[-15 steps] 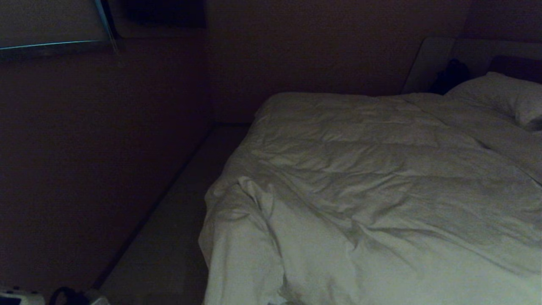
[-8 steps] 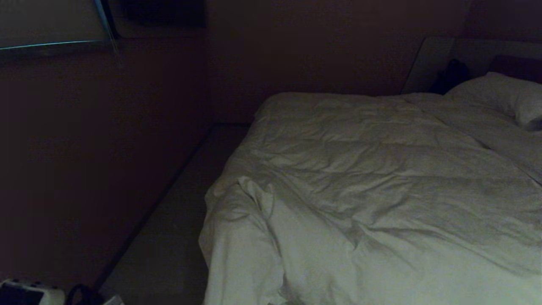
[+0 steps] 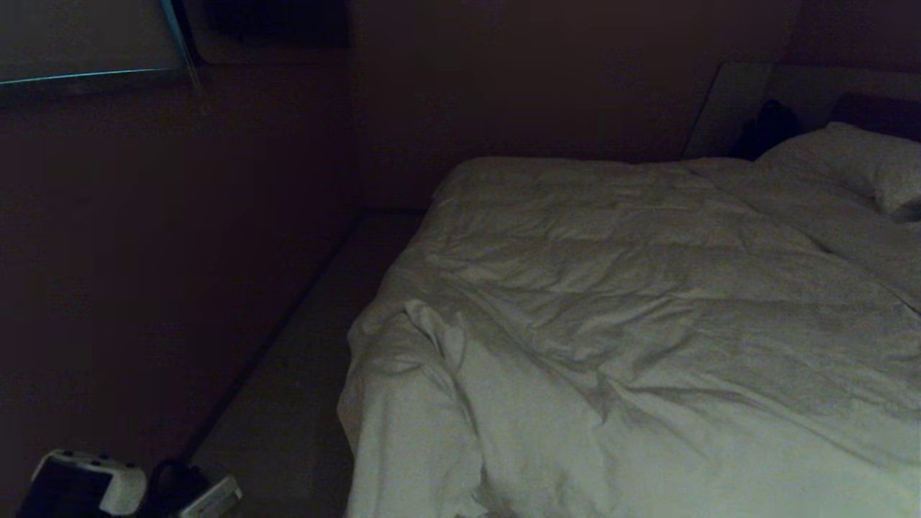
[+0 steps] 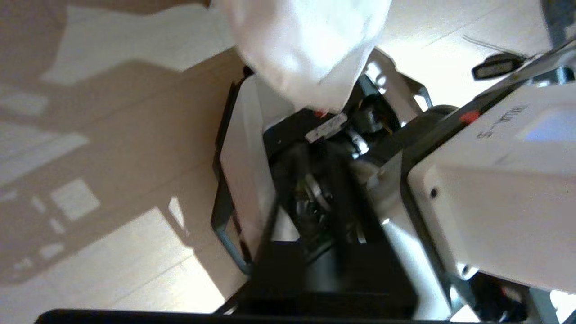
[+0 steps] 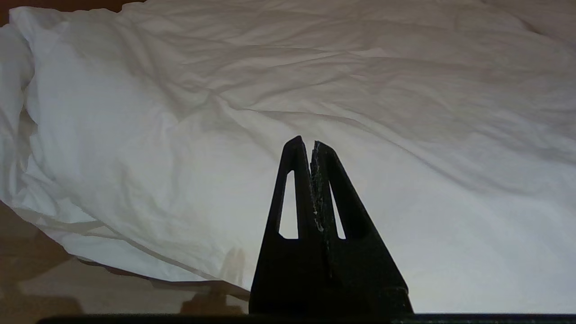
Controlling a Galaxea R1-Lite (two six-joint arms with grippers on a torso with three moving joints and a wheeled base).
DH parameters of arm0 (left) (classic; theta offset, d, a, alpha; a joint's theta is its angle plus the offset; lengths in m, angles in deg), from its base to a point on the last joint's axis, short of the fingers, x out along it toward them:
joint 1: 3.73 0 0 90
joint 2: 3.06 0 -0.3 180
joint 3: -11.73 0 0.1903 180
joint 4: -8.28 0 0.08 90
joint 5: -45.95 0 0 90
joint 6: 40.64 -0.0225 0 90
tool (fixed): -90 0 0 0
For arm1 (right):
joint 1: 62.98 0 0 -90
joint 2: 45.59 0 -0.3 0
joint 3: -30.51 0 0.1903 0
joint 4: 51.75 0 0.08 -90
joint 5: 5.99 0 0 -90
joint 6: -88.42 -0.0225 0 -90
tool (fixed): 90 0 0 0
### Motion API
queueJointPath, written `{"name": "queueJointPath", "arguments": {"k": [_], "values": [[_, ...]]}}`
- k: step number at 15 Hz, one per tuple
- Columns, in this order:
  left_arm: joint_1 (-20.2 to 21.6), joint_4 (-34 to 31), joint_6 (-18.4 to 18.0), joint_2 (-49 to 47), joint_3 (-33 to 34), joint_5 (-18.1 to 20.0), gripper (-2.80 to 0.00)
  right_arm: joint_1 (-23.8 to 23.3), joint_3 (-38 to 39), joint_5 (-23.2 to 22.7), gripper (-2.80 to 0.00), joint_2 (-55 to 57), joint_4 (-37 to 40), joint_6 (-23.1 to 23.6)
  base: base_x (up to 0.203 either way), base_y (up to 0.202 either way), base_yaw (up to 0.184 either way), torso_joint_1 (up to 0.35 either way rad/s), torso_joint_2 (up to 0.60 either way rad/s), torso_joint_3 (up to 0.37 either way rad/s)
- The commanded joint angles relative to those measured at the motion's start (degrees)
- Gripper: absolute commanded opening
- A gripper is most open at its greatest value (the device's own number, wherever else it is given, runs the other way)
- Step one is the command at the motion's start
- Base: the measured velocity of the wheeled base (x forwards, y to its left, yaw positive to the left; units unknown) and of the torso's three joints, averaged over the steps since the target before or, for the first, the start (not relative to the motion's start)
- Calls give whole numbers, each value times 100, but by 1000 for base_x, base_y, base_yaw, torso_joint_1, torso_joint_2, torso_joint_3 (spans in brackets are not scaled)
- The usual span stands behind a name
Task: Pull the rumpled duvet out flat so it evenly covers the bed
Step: Flatten the corners of the folded blanket
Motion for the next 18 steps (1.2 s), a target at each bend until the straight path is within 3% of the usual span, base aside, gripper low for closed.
{"name": "queueJointPath", "arguments": {"k": [1,5,7,10,13,15,18], "values": [[-221,130,172,-158,-17,6,0,-5,1,-4,-280,-2,1,2,0,0,0,0,0,0],[-726,157,515,-249,-177,-31,0,4,1,-4,-280,-2,1,2,0,0,0,0,0,0],[-1013,442,697,-553,-194,-301,0,2,1,-4,-280,2,1,2,0,0,0,0,0,0],[-1723,1589,1127,-1271,-1,-944,0,-5,1,-4,-280,2,1,2,0,0,0,0,0,0],[-2558,3404,1704,-2095,354,-2010,0,-5,1,-4,-280,-2,1,2,0,0,0,0,0,0],[-2695,4466,1990,-2357,646,-2281,0,-5,1,-4,-280,-2,1,2,0,0,0,0,0,0],[-2713,4676,2053,-2600,694,-2424,0,4,1,-4,-280,6,1,2,0,0,0,0,0,0]]}}
